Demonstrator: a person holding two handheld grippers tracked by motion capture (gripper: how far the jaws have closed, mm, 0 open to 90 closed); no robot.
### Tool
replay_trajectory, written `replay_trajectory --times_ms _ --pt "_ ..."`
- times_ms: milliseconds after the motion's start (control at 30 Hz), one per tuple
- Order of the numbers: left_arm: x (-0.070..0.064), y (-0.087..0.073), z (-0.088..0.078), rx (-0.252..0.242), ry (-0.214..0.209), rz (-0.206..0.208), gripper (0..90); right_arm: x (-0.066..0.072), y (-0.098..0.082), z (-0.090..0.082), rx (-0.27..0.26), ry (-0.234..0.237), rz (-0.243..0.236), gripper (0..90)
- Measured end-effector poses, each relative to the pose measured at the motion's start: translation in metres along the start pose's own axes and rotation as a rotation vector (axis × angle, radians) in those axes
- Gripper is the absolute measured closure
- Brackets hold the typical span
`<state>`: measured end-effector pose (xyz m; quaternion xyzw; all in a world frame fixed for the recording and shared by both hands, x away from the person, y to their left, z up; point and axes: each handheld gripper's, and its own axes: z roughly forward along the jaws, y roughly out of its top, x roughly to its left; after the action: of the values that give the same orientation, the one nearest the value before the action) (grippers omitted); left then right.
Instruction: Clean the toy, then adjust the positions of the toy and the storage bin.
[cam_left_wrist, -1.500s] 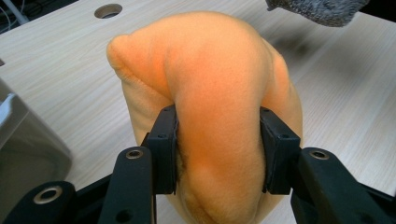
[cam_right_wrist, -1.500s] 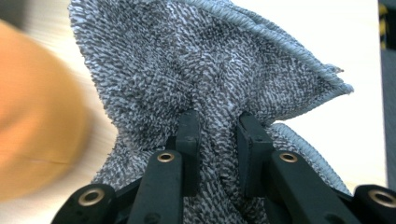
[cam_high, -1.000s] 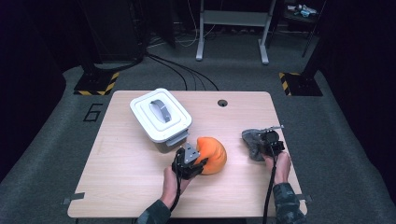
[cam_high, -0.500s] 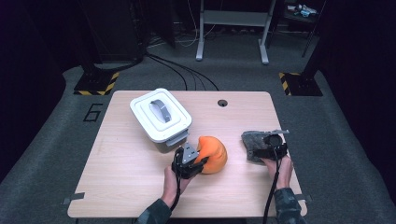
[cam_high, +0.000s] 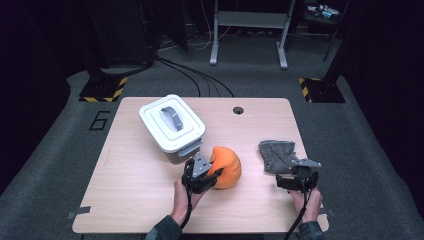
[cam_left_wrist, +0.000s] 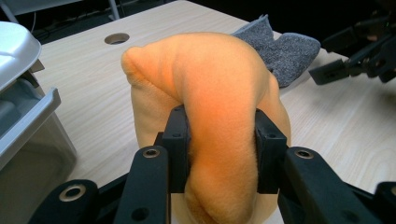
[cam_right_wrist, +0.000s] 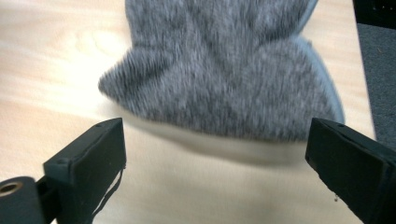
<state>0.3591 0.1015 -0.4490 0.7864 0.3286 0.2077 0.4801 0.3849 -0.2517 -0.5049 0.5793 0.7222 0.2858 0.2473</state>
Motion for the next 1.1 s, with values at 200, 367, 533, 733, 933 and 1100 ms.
replay_trajectory --times_ms 200,367,533,733,933,1100 --pt "-0.001 -0.004 -0.009 -0.008 0.001 -0.010 65.0 -0.004 -0.020 0.001 -0.012 -0.002 0.023 3.3" --pt "0.002 -0.007 -0.016 -0.012 0.006 -0.022 65.0 -0.006 -0.029 0.003 -0.007 0.007 0.024 3.2" --pt "0.003 -0.006 -0.025 -0.021 -0.005 -0.032 65.0 -0.008 -0.029 0.003 -0.011 0.007 0.023 2.9" --pt "0.004 -0.007 -0.036 -0.038 -0.008 -0.047 65.0 -0.009 -0.031 0.003 -0.022 0.012 0.022 2.6" --pt "0.007 -0.013 -0.050 -0.048 -0.019 -0.075 64.9 -0.009 -0.031 0.004 -0.026 0.012 0.022 2.1" --pt "0.011 -0.020 -0.064 -0.062 -0.003 -0.085 64.9 -0.009 -0.031 0.004 -0.022 0.012 0.020 1.9"
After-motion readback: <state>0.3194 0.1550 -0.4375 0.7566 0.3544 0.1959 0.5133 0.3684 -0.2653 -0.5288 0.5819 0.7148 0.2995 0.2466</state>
